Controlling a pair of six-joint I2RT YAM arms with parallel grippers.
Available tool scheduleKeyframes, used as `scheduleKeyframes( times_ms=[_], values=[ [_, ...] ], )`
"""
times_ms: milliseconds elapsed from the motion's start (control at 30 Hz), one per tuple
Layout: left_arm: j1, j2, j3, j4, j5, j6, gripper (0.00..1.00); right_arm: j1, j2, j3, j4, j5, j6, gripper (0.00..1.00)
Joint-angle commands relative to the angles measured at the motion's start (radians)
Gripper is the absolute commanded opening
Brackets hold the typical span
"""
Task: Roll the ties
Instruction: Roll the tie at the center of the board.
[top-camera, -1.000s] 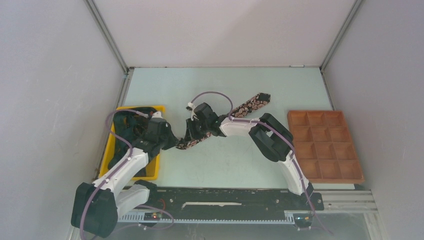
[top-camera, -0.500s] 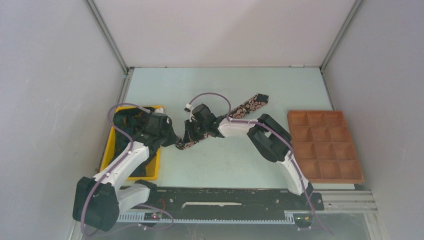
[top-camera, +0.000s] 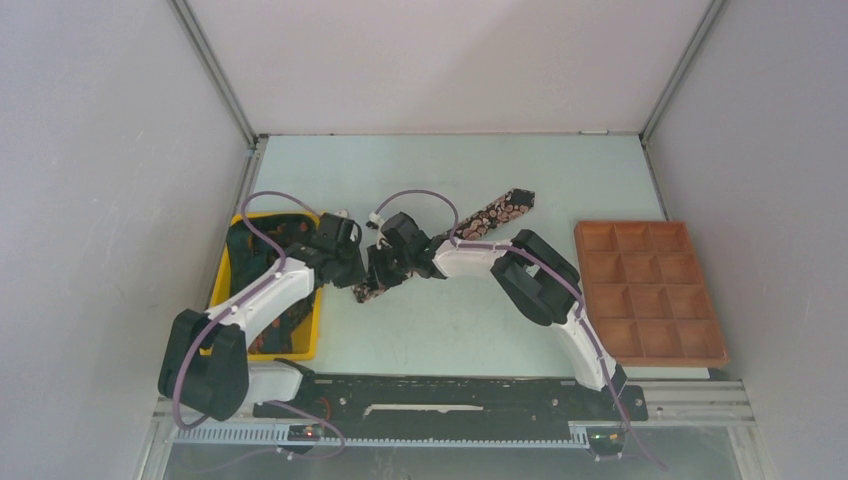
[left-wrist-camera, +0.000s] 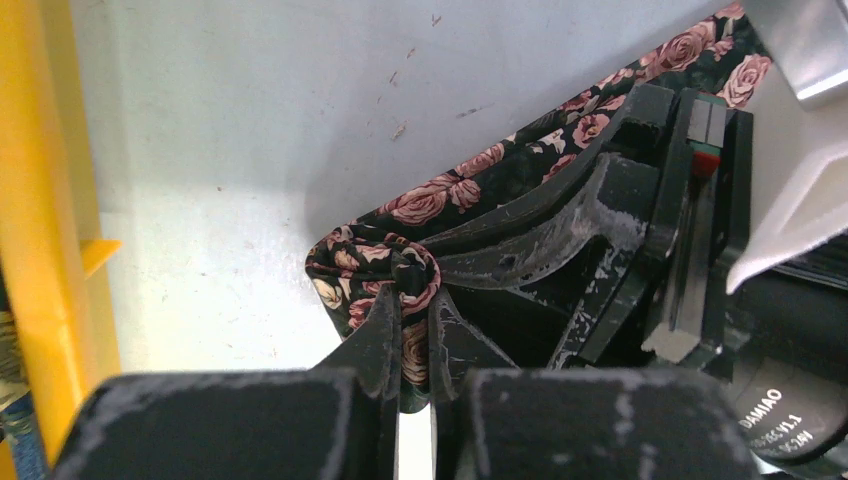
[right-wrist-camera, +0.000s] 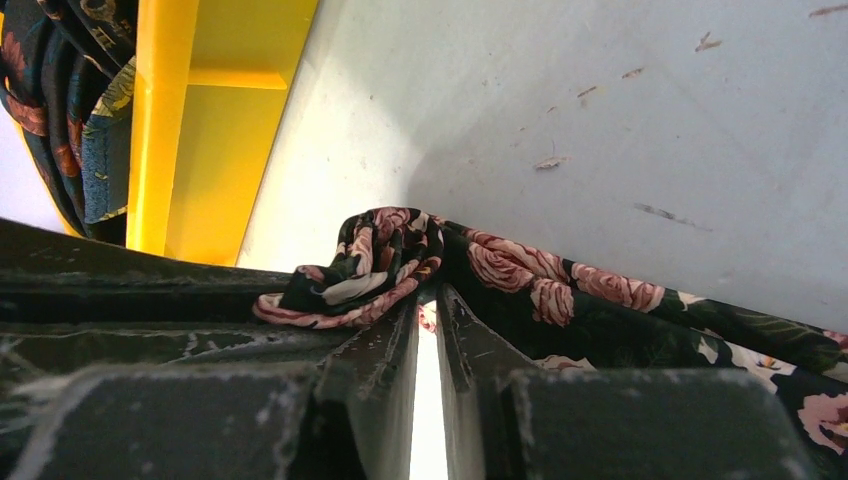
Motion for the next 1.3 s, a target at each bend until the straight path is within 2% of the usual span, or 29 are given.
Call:
scheduleKeyframes(
  times_ms=[0, 633, 733, 800, 967, 1267],
  values=[
    [-0.020, 0.056, 0.046, -0.006, -0.016, 0.014, 0.00, 0.001, -0.050, -0.029, 0.031, -0.015, 0.000, 0.16],
    [-0.049, 0.203, 0.100, -0.025, -0.075, -0.026, 0.00, -0.094, -0.212, -0.180, 0.031, -0.012, -0.011, 0.16],
    [-0.055, 0.215, 0.107, -0.023, -0.079, -0.040, 0.07, -0.113, -0.230, -0.205, 0.045, -0.019, -0.007, 0.16],
    [-0.060, 0.214, 0.111, -0.019, -0.083, -0.050, 0.18, -0.122, -0.240, -0.218, 0.054, -0.024, -0.004, 0.16],
    [-0.068, 0.213, 0.126, -0.019, -0.083, -0.072, 0.35, -0.129, -0.262, -0.232, 0.061, -0.027, -0.005, 0.16],
    [-0.075, 0.153, 0.112, 0.006, -0.061, -0.120, 0.52, -0.137, -0.292, -0.249, 0.069, -0.028, -0.005, 0.16]
  ],
)
